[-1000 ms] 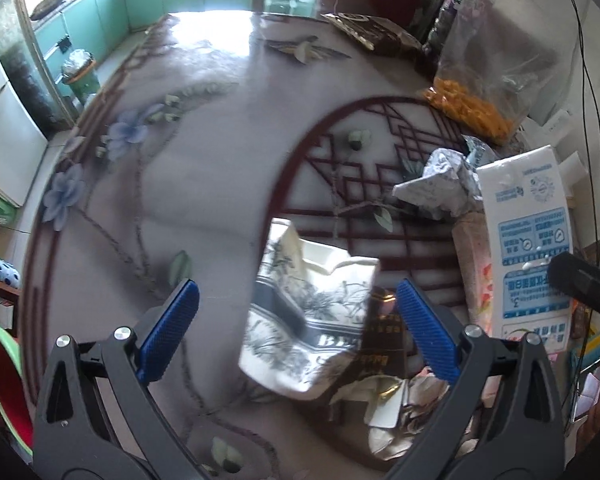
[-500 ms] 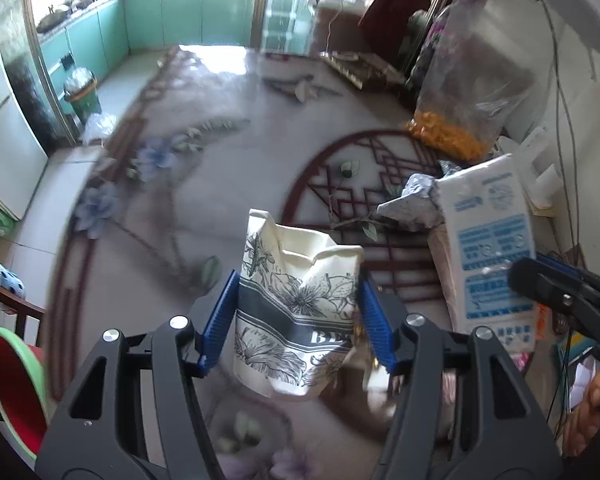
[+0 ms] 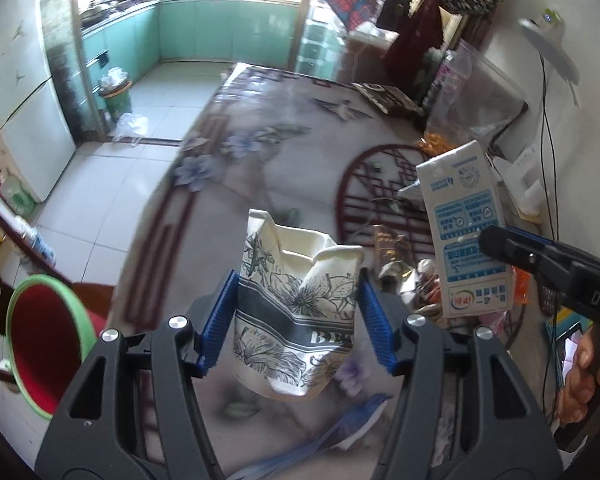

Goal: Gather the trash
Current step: 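Carry the carton and snack bag over the red bin with both grippers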

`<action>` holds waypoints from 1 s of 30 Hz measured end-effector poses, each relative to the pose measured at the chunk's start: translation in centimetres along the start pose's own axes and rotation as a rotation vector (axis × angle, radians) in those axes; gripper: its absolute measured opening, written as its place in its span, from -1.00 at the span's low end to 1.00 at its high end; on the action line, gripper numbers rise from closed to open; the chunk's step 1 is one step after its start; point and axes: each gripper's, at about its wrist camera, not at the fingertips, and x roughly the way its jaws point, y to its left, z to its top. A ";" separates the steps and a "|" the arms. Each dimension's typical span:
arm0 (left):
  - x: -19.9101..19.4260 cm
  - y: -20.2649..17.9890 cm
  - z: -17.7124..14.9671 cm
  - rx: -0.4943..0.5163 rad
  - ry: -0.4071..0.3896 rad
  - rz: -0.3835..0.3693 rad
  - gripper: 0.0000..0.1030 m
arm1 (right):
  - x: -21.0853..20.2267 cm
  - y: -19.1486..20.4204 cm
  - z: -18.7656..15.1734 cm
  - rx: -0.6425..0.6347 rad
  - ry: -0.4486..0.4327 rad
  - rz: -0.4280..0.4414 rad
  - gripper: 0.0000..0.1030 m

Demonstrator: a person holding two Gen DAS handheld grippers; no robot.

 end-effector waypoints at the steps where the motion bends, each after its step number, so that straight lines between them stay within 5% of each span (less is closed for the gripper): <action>1: -0.6 0.8 -0.3 -0.013 -0.006 0.006 0.12 | 0.0 0.8 0.0 -0.012 -0.001 0.003 -0.31; 30: -8.0 20.9 -4.4 -0.199 -0.048 0.145 0.12 | 6.2 19.5 -2.3 -0.182 0.081 0.083 -0.31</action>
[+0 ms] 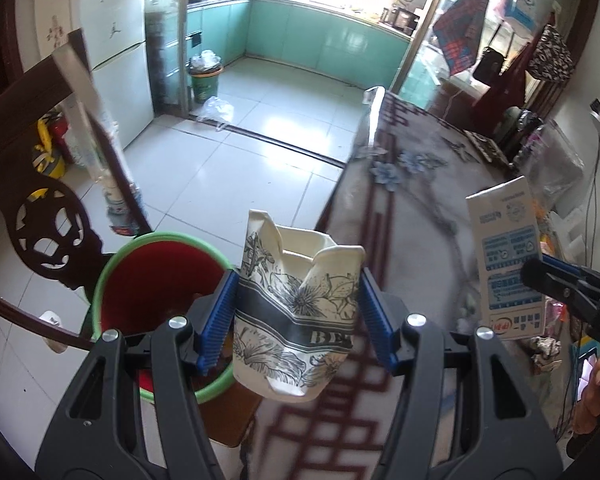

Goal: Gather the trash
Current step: 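Carry the carton and snack bag over the red bin with both grippers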

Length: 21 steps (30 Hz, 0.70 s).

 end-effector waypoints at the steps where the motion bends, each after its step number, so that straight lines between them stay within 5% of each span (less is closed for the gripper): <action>1: 0.0 0.8 0.0 -0.005 0.003 0.007 0.12 | 0.2 0.4 0.0 -0.003 0.002 0.003 -0.31; 21: 1.4 14.0 -1.6 -0.132 0.079 0.129 0.12 | 10.5 12.0 1.2 -0.089 0.160 0.101 -0.31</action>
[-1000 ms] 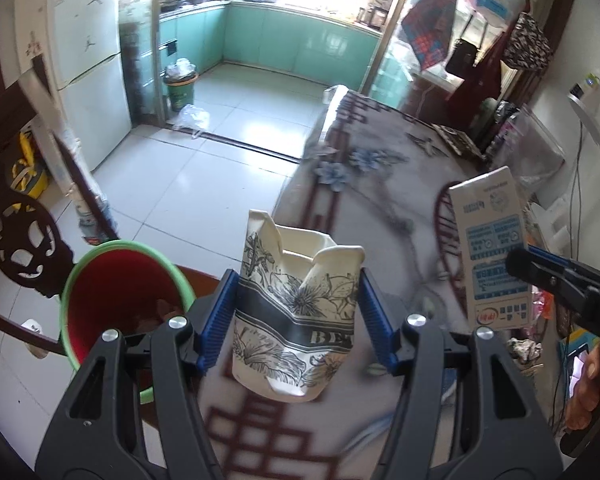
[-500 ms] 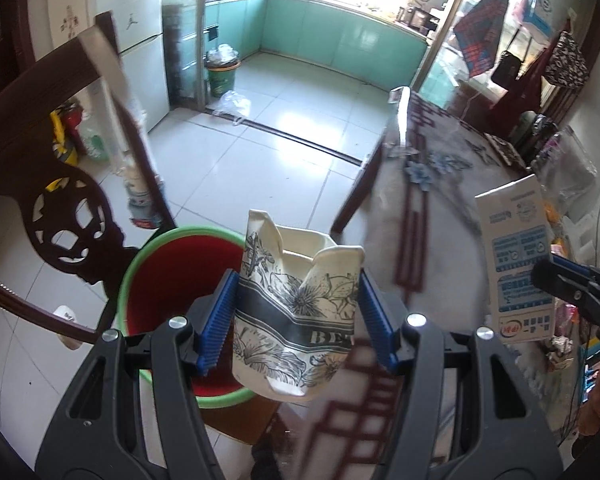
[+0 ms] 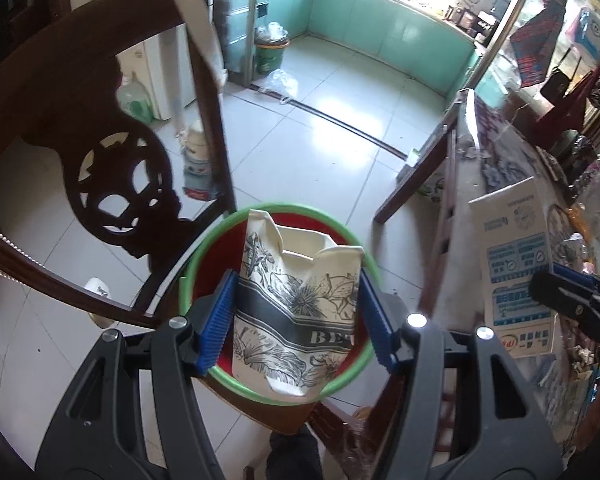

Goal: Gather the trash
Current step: 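Carry the carton and snack bag over the red bin with both grippers, then open the right gripper to drop the carton while the left gripper releases the snack bag into the bin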

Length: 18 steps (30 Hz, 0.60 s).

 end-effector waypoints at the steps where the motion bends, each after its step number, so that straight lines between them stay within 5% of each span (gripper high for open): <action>1: 0.3 0.5 0.0 -0.006 0.007 0.007 0.12 | 0.6 0.4 0.1 -0.001 0.012 0.004 -0.31; 8: 2.2 2.7 0.4 -0.039 0.042 0.034 0.12 | 4.3 2.3 1.0 -0.014 0.081 0.051 -0.24; 11: 2.6 3.0 0.8 -0.044 0.051 0.040 0.12 | 4.6 2.3 1.5 0.014 0.075 0.076 0.23; 18: 3.3 3.0 1.5 -0.032 0.050 0.041 0.12 | 2.8 1.1 2.1 0.025 0.024 0.029 0.25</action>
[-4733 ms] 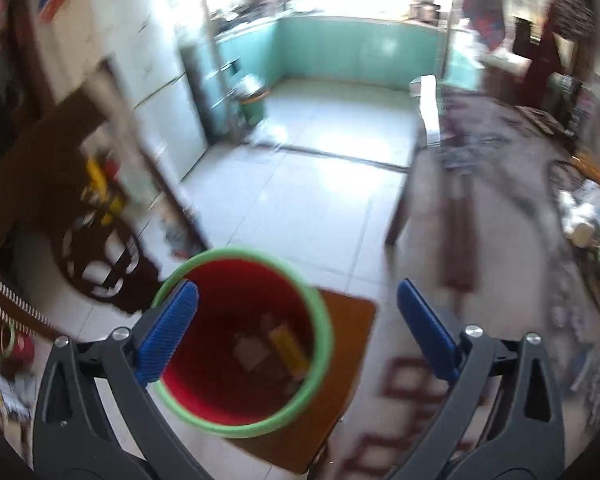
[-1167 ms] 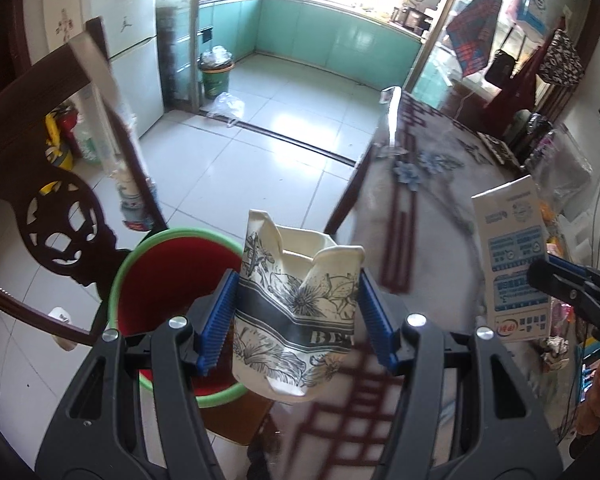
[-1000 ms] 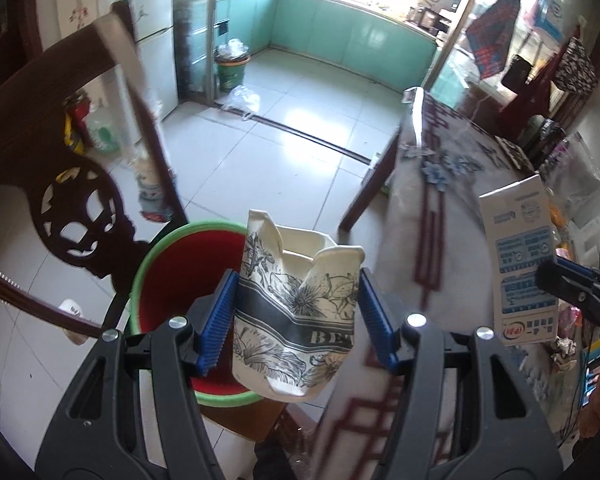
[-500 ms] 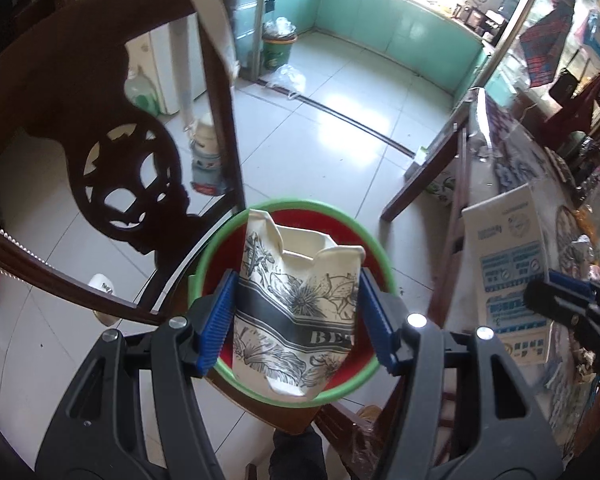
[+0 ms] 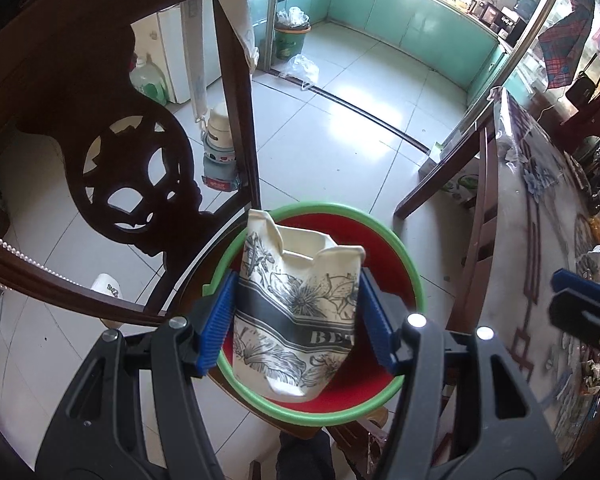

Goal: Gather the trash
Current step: 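Open the right gripper to drop the carton while the left gripper releases the snack bag into the bin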

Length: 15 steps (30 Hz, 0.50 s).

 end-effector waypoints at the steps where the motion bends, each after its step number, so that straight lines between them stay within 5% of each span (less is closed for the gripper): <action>1: 0.1 -0.2 0.0 0.004 -0.001 0.000 0.12 | -0.3 0.0 0.0 -0.007 -0.009 -0.013 0.25; 15: -0.2 -1.7 0.0 0.033 -0.025 -0.009 0.22 | -4.0 -1.1 -1.2 -0.006 -0.085 -0.084 0.33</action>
